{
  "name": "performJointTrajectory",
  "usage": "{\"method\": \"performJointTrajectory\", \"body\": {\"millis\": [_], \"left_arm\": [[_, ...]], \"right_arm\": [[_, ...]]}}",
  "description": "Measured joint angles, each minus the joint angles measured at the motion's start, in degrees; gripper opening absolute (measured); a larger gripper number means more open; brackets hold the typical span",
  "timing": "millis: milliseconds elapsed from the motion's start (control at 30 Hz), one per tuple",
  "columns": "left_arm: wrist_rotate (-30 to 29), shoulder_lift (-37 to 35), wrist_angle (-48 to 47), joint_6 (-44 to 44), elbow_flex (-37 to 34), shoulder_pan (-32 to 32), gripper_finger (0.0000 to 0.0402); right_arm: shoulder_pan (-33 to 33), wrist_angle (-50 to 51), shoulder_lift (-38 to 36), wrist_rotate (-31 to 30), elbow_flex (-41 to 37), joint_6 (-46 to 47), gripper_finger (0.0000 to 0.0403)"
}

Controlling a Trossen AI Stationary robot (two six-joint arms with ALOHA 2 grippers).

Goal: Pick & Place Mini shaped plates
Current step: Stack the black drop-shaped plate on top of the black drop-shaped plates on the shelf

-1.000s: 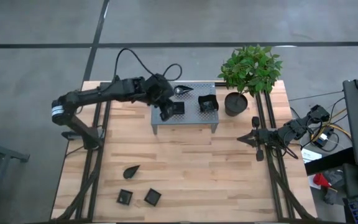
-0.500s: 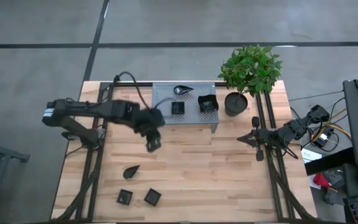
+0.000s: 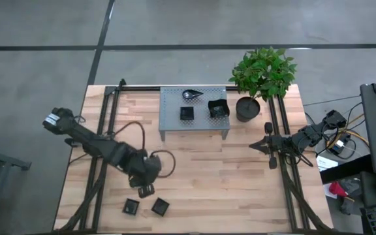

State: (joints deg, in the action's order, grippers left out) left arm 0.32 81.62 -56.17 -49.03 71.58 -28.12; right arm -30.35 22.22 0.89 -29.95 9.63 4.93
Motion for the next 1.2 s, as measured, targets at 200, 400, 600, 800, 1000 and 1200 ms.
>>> {"method": "performJointTrajectory", "body": {"millis": [200,400,600,800,1000,1200], "left_arm": [[2.4,0.0,9.4,-9.1,-9.2,-3.4,0.0058],[5.4,0.0,13.4,-18.2,-15.7,-5.2,0.0058],[5.6,0.0,14.9,-21.9,-19.3,-5.8,0.0058],[4.6,0.0,15.1,-22.2,-21.8,-5.7,0.0058],[3.6,0.0,15.5,-24.4,-24.7,-5.8,0.0058],[0.0,0.0,18.4,-24.5,-26.3,-5.7,0.0058]], "right_arm": [[0.0,0.0,0.0,0.0,0.0,0.0,0.0008],[0.0,0.0,0.0,0.0,0.0,0.0,0.0008],[0.0,0.0,0.0,0.0,0.0,0.0,0.0008],[0.0,0.0,0.0,0.0,0.0,0.0,0.0008],[0.0,0.0,0.0,0.0,0.0,0.0,0.0008],[0.0,0.0,0.0,0.0,0.0,0.0,0.0008]]}}
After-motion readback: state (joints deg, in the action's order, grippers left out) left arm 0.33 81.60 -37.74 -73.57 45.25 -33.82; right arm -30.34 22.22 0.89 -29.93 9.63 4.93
